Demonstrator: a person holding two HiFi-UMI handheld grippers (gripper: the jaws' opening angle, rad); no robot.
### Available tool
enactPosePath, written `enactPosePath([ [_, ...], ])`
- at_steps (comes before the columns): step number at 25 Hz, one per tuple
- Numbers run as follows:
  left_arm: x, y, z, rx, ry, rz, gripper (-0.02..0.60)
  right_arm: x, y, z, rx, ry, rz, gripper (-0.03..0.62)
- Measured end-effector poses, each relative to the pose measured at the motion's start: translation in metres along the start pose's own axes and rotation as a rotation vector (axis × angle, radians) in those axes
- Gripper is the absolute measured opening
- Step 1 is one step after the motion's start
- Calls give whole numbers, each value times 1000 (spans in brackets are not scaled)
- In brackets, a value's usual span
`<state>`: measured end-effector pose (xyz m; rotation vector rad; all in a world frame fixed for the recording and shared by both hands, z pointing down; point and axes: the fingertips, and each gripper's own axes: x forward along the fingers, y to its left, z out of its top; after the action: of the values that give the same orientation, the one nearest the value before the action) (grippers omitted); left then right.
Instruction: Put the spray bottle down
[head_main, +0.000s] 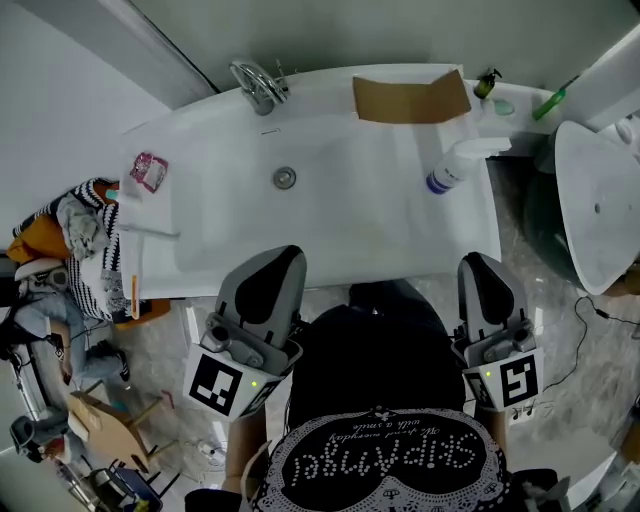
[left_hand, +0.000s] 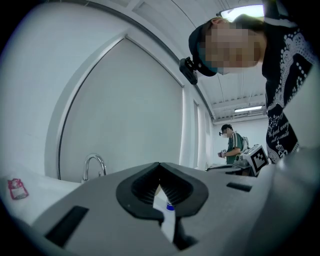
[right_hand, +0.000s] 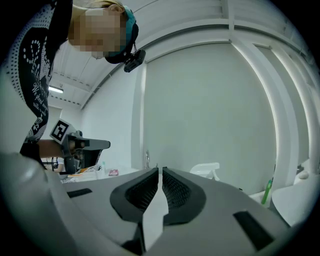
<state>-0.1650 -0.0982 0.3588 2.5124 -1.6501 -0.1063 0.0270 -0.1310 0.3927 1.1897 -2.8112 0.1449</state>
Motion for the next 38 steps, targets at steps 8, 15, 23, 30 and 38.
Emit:
enactPosePath([
  [8,0,15,6,-4,-21,28,2,9,2,-3,-31,34,9,20],
  [15,-3,24,10,-1,-39,33,2,12,-1,-4,-22,55,0,18],
  [23,-8,35,13,-4,-48,58,2,12,-1,-6,-34,67,-11,18],
  [30,-8,35,13,-15,-50,54,2,11,-4,-5,-30,64,-26,18],
  [38,-10,34,13,-10,-52,50,2,10,-1,-6,-28,61,-28,18],
])
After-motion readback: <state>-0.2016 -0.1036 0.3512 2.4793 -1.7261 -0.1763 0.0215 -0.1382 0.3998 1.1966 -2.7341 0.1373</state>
